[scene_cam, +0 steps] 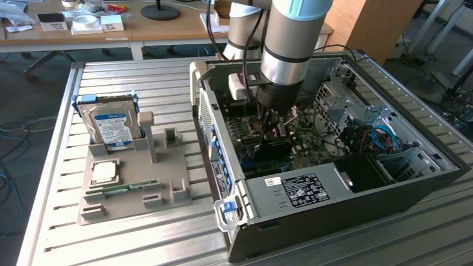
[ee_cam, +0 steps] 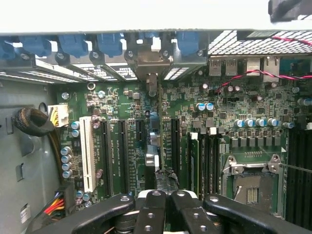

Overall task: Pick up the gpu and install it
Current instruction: 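Press down on the gpu until it lock into place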

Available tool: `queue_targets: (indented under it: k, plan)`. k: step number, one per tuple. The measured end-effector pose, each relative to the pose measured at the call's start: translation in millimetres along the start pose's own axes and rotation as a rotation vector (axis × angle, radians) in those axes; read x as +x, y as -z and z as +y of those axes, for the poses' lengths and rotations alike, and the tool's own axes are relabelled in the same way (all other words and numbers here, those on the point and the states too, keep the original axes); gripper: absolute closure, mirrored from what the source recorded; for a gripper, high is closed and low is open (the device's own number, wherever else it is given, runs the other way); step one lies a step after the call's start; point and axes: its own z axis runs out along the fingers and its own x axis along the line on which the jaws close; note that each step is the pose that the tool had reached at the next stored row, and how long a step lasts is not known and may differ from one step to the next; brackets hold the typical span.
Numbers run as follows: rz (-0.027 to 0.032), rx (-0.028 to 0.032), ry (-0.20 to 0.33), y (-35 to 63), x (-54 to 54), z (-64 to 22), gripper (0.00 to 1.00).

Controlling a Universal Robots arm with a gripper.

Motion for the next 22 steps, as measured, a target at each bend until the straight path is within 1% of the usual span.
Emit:
queue_targets:
  k: [1,6,14,18,22]
  plan:
    - [0.0009,-0.0003,0.0,2.3,0.0,-0.1,0.89]
    - [0.001,-0.0004,0.0,13.1,-0.2,-0.5,0.89]
    - [0.001,-0.0004,0.0,36.8,-0.7,-1.2,0.89]
    - [0.001,-0.0004,0.0,43.5,-0.9,-1.5,0.89]
    - [0.0011,-0.0003,0.0,44.0,-0.9,-1.8,0.89]
